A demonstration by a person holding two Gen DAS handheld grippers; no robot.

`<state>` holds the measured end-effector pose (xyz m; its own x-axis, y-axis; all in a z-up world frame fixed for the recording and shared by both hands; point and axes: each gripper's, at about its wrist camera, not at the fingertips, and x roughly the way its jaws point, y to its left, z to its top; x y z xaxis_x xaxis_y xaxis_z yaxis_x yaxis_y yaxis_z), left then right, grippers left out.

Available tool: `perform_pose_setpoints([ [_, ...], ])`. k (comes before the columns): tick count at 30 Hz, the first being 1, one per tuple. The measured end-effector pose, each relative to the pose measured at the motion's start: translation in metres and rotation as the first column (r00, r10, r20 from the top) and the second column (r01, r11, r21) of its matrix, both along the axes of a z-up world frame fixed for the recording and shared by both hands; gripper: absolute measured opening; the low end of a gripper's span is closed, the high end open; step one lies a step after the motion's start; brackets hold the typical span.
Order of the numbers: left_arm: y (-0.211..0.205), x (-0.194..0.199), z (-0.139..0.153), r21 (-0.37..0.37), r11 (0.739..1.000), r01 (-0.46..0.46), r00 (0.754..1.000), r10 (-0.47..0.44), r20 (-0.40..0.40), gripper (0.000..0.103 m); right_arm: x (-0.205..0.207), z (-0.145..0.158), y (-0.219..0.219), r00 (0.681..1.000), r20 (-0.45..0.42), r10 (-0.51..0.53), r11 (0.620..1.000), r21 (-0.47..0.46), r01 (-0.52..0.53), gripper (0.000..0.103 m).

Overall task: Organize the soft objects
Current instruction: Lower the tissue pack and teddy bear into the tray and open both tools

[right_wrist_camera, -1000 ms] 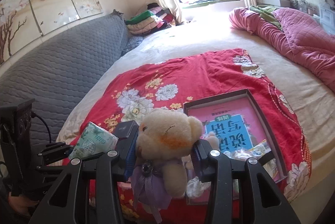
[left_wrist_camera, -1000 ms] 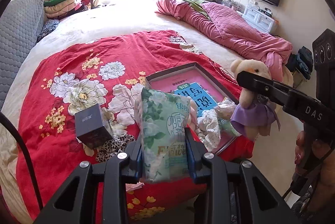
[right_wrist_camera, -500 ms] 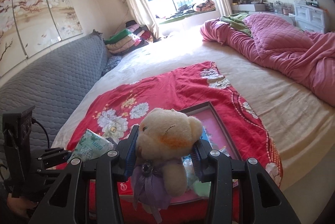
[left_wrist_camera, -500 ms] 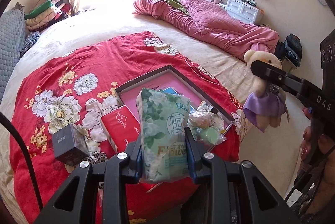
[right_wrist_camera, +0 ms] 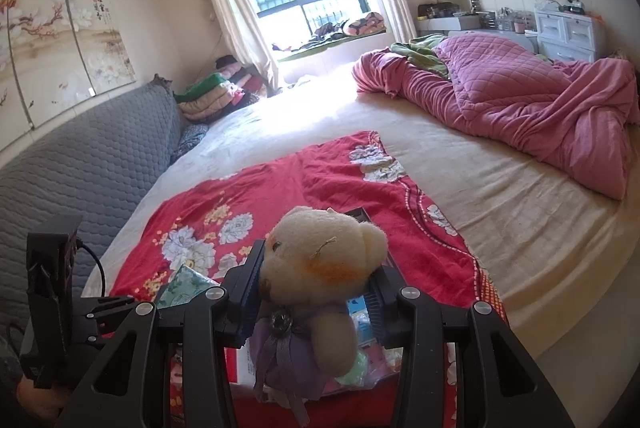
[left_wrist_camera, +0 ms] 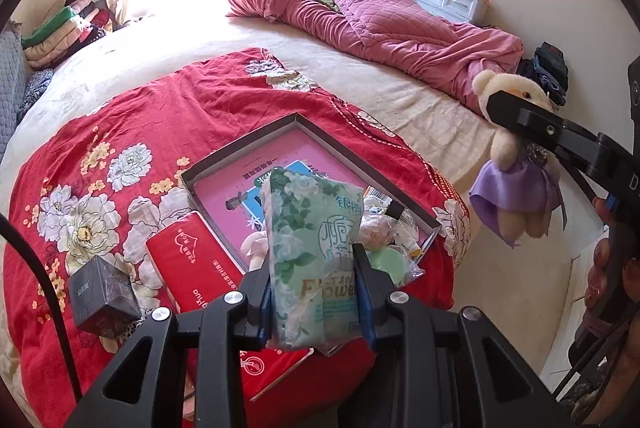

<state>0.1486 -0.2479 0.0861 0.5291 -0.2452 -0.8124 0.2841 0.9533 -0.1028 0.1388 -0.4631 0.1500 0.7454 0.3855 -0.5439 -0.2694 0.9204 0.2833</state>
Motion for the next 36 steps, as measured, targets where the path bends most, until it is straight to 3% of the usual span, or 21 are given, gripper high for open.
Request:
perform_pose_setpoints([
  [16, -0.017, 0.031, -0.058, 0.015, 1.0, 0.002, 0.995, -0.001, -0.097, 0.033, 0.026, -0.051, -0.017, 0.995, -0.06, -0.078, 0.996, -0.055, 0.075, 0.045],
  [20, -0.023, 0.034, -0.065, 0.026, 1.0, 0.01, 0.995, -0.008, -0.096, 0.033, 0.029, -0.057, -0.022, 0.994, -0.061, -0.095, 0.994, -0.061, 0.091, 0.045],
  [32, -0.034, 0.045, -0.087, 0.017, 1.0, 0.017, 0.992, -0.015, -0.127, 0.033, 0.044, -0.087, -0.017, 0.992, -0.073, -0.098, 0.978, -0.19, 0.083, 0.045],
  [36, -0.037, 0.048, -0.092, 0.027, 0.999, 0.022, 0.991, -0.018, -0.129, 0.033, 0.047, -0.095, -0.023, 0.991, -0.084, -0.1, 0.981, -0.173, 0.084, 0.045],
])
